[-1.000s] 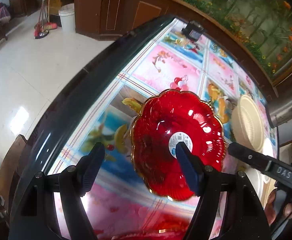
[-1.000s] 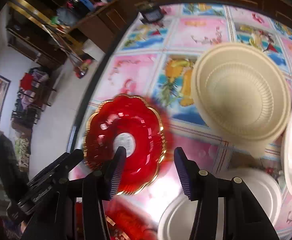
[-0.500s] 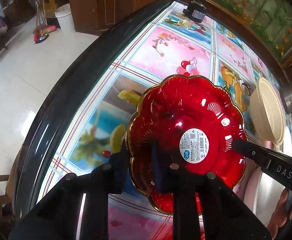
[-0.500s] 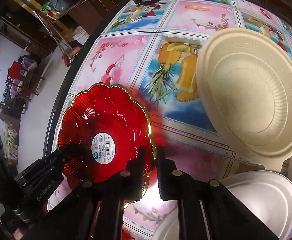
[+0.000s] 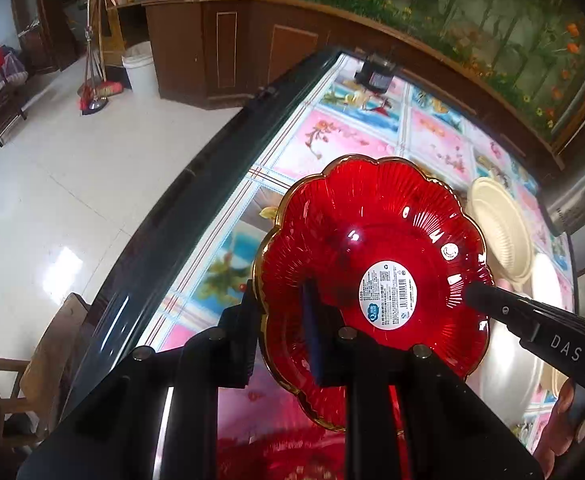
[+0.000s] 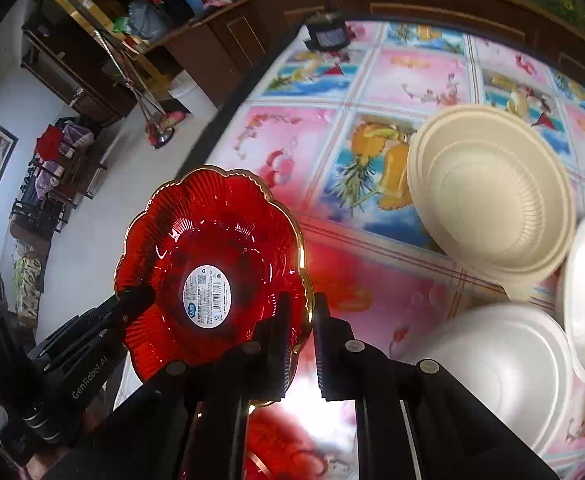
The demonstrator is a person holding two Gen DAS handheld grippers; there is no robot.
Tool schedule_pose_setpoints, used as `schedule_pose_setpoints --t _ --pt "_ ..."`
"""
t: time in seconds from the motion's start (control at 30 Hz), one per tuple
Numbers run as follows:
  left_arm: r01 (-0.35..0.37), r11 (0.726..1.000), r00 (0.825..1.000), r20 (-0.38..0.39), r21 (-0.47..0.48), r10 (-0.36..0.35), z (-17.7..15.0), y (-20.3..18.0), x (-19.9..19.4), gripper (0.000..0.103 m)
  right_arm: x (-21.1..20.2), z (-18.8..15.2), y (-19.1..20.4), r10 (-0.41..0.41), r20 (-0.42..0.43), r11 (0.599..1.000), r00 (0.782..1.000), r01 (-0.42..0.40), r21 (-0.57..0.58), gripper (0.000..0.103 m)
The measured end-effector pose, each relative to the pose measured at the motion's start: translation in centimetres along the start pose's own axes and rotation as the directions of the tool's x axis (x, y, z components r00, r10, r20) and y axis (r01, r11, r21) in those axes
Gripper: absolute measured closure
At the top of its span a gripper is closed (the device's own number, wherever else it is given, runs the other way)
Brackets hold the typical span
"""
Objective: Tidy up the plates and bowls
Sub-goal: 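Carry the stacked red plates with the left gripper toward the table edge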
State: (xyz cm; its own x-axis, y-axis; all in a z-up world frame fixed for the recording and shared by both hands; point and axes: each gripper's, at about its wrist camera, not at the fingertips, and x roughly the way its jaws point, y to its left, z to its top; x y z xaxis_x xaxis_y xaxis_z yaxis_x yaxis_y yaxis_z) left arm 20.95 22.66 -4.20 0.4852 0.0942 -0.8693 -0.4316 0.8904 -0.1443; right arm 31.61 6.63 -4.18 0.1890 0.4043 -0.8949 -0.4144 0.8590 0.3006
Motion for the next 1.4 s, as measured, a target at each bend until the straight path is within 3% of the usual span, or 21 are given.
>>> schedule_pose_setpoints --t 0.47,0.93,1.4 --pt "0.018 0.999 0.996 0.082 0.031 -0.021 -4.9 -0.2 -5.7 0.085 -6.9 -6.5 2.0 0.000 0.098 0.999 0.995 0.004 -0.045 0.093" --pt "0.039 0.999 0.992 0.121 0.009 -0.040 -10.4 0.8 -8.0 0.085 -9.2 -12.9 3.2 -0.007 0.162 0.996 0.987 0.020 -0.083 0.093" --pt "0.005 1.000 0.986 0.169 -0.006 -0.003 -14.2 2.2 -8.9 0.085 -9.1 -17.1 4.5 0.011 0.190 0.992 0.982 0.013 -0.122 0.093"
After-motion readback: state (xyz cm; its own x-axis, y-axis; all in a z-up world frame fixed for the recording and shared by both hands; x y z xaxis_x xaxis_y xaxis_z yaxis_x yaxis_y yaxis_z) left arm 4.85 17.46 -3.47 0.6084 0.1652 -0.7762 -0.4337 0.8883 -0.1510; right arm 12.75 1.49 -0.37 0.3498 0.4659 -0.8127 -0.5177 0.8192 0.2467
